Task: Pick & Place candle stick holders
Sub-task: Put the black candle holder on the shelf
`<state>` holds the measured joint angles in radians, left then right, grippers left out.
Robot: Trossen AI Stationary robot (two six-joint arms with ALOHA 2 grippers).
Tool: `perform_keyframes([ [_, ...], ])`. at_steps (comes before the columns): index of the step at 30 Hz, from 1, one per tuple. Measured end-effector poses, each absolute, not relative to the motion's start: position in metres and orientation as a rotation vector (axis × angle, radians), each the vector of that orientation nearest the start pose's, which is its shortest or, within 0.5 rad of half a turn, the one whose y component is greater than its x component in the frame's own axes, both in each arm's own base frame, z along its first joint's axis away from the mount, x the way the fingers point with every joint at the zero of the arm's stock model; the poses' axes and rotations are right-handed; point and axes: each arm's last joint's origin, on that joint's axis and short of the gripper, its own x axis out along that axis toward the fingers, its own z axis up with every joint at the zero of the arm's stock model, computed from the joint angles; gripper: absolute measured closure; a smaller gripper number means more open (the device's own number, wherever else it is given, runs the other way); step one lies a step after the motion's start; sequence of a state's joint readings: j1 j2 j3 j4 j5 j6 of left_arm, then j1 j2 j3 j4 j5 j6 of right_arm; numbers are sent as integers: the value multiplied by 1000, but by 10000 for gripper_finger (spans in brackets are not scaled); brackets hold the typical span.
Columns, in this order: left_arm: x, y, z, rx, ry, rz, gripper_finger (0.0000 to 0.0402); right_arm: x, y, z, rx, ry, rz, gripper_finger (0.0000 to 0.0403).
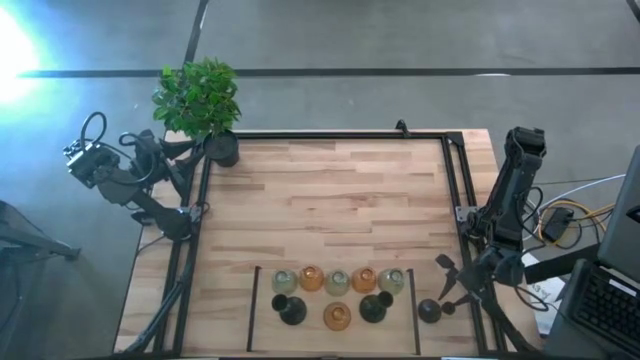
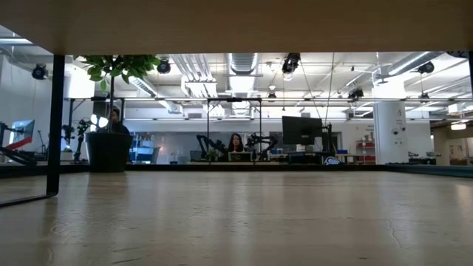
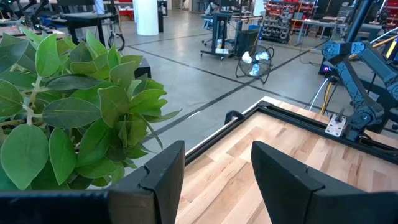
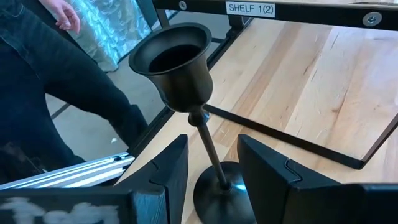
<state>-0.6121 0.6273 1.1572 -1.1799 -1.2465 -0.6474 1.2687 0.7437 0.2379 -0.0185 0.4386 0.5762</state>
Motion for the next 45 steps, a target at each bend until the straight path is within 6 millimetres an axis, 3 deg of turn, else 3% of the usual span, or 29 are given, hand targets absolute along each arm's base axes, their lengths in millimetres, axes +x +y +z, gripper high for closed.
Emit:
perform_keyframes([
  [32,56,-5,387,-90,178,697,211,71,148,163,161,592,663,305],
  [36,56,-5,387,-90,178,697,211,71,149,163,167,588,664,325],
  [41,56,-5,387,-89,178,697,211,72,149,163,165,584,659,379],
  [45,56,-5,387,-89,178,697,211,72,149,164,169,577,656,390],
])
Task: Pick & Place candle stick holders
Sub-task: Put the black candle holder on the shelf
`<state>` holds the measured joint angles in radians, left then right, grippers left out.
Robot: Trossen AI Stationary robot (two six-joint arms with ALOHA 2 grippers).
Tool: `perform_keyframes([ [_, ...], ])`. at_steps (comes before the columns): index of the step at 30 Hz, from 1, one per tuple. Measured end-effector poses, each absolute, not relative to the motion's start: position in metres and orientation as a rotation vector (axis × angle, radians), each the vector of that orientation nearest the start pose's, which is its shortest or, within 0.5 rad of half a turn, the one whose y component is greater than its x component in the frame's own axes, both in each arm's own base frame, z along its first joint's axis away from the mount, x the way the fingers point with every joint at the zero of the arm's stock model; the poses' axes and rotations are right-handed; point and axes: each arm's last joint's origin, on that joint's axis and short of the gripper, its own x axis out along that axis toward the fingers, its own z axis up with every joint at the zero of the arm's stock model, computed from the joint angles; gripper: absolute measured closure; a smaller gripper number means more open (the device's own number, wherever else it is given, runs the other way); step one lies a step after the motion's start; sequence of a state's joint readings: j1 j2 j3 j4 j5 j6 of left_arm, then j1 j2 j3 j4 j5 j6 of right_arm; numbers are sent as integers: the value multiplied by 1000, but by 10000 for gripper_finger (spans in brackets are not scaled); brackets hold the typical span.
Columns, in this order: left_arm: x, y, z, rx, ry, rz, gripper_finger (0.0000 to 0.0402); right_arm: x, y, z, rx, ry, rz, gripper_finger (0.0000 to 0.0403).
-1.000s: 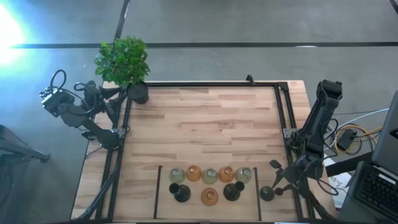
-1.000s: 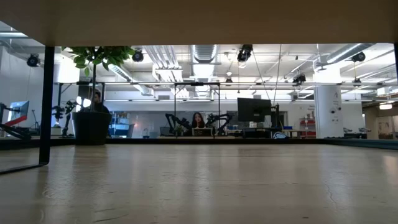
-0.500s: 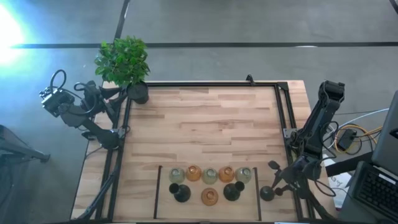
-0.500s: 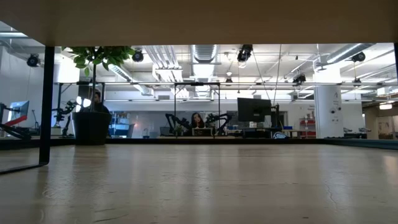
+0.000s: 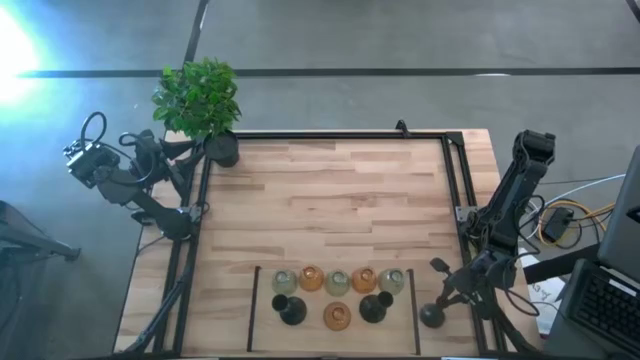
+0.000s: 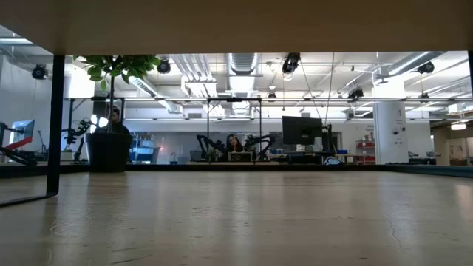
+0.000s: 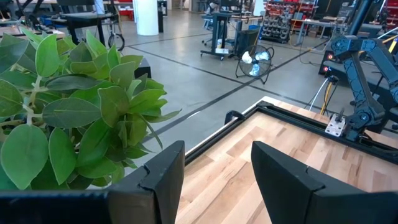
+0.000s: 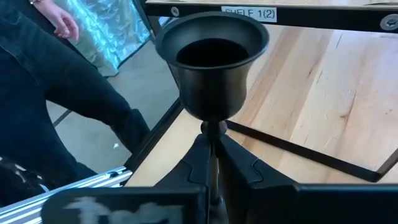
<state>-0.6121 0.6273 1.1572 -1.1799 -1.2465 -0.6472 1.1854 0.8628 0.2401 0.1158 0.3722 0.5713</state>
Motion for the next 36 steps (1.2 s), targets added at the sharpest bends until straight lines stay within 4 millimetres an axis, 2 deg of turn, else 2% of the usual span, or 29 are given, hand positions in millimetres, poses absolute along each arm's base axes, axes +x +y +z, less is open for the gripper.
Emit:
perform_keyframes([
  [8,56,-5,387,-90,178,697,211,70,146,170,186,566,673,393],
  [12,56,-5,387,-90,178,698,211,67,139,188,115,626,646,394],
  [17,56,-5,387,-89,178,697,211,60,122,233,32,664,634,394],
  [25,56,-5,387,-89,178,697,211,52,100,327,163,555,676,394],
  [30,56,-5,387,-89,178,697,211,56,106,370,198,546,586,395],
  [36,56,-5,387,-90,178,697,211,71,132,407,268,520,447,395],
])
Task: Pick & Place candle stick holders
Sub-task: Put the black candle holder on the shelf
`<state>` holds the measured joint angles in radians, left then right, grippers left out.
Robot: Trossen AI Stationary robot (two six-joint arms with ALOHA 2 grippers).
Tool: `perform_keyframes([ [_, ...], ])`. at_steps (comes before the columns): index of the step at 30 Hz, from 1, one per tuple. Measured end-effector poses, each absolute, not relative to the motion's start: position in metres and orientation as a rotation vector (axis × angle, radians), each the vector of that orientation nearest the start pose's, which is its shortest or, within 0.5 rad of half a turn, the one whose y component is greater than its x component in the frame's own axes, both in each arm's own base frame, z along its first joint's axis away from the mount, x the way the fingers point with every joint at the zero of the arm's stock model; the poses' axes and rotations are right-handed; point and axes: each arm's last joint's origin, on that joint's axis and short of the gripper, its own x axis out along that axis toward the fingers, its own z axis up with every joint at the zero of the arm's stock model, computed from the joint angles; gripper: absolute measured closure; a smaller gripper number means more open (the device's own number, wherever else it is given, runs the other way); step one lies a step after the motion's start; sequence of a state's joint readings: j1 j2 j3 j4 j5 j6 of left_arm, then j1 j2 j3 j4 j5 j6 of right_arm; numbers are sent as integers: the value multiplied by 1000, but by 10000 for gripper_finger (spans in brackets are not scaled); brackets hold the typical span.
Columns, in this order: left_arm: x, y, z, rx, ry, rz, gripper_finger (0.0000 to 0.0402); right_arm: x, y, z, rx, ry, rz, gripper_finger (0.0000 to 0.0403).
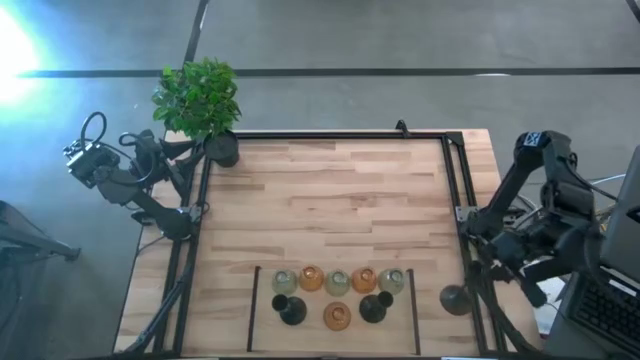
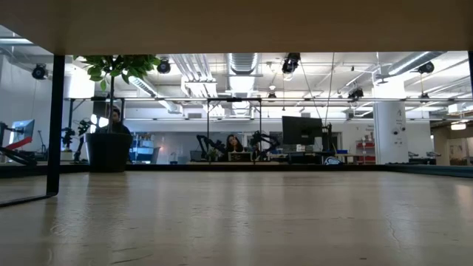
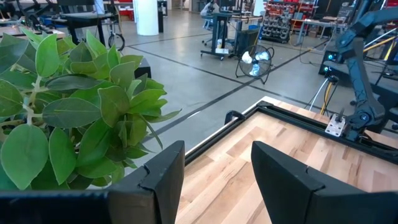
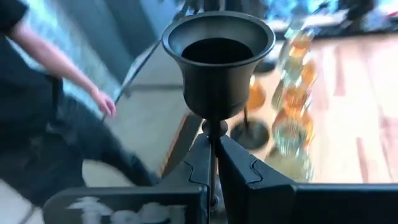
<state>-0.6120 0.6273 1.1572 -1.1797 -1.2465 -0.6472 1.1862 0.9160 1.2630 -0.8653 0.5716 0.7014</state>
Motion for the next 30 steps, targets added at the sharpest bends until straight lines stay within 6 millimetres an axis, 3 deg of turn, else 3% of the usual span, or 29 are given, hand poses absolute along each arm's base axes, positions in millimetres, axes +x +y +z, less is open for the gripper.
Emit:
perform_keyframes([
  [4,56,-5,387,-89,178,697,211,80,146,432,351,430,308,395],
  [8,56,-5,387,-89,178,697,211,91,168,444,396,379,200,395],
  [17,56,-5,387,-89,178,698,211,116,227,450,431,395,157,395],
  [30,56,-5,387,-90,178,698,211,146,290,459,338,383,168,395],
])
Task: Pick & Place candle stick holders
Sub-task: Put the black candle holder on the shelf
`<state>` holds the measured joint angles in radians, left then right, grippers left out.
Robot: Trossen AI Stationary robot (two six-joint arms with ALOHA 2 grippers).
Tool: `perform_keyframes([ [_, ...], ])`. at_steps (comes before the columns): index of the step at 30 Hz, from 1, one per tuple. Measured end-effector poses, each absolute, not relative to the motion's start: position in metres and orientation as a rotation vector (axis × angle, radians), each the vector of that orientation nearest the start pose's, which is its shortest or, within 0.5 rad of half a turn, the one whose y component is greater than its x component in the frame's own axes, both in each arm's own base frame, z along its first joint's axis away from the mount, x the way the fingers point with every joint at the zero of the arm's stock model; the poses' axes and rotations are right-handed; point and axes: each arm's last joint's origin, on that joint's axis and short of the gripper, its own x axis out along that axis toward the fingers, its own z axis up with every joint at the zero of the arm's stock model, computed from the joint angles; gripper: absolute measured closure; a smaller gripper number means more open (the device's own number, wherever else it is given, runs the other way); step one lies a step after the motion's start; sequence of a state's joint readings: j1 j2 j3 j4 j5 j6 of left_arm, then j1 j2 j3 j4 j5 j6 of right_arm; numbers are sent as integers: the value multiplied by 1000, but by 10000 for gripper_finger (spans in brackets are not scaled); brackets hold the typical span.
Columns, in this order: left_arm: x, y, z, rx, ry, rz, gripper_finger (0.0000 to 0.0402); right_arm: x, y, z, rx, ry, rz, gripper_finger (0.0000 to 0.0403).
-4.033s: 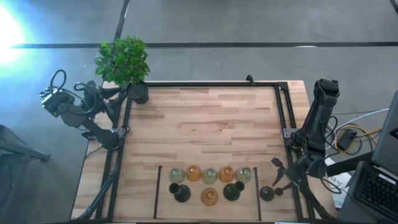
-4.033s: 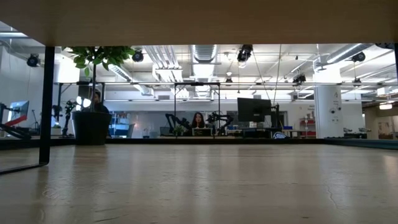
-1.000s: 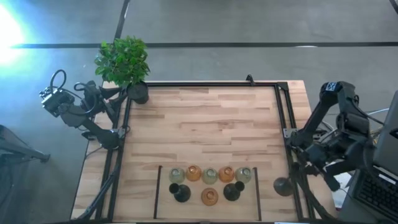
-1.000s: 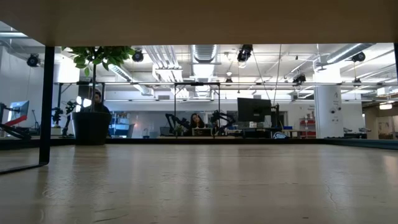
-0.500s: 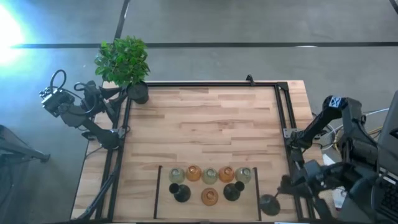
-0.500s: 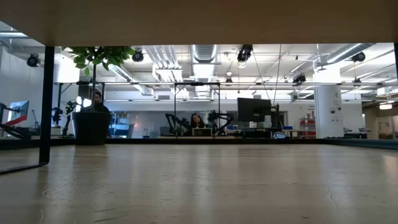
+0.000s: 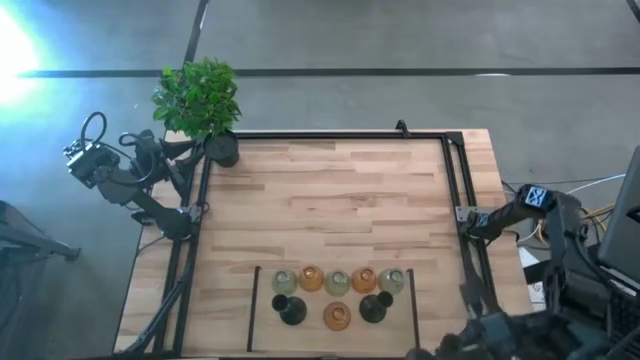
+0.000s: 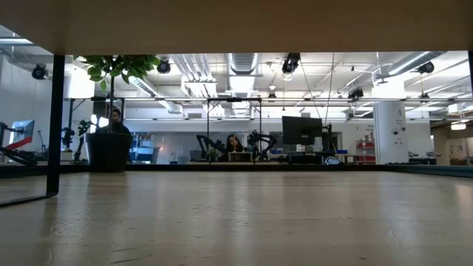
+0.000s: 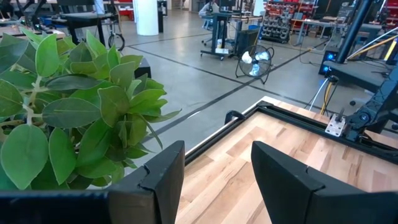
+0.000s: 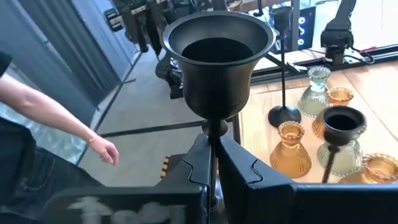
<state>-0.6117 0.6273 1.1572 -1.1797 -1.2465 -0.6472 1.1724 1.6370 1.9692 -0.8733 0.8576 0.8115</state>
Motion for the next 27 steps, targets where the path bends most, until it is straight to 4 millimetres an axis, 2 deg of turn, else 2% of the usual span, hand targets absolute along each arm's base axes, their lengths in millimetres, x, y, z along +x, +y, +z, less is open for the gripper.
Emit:
perform_keyframes([
  [11,56,-5,387,-90,178,698,211,186,326,442,382,377,66,395],
  [22,56,-5,387,-90,178,697,211,225,359,414,431,335,-63,395],
  [27,56,-5,387,-89,178,697,211,245,366,401,431,316,-119,395],
])
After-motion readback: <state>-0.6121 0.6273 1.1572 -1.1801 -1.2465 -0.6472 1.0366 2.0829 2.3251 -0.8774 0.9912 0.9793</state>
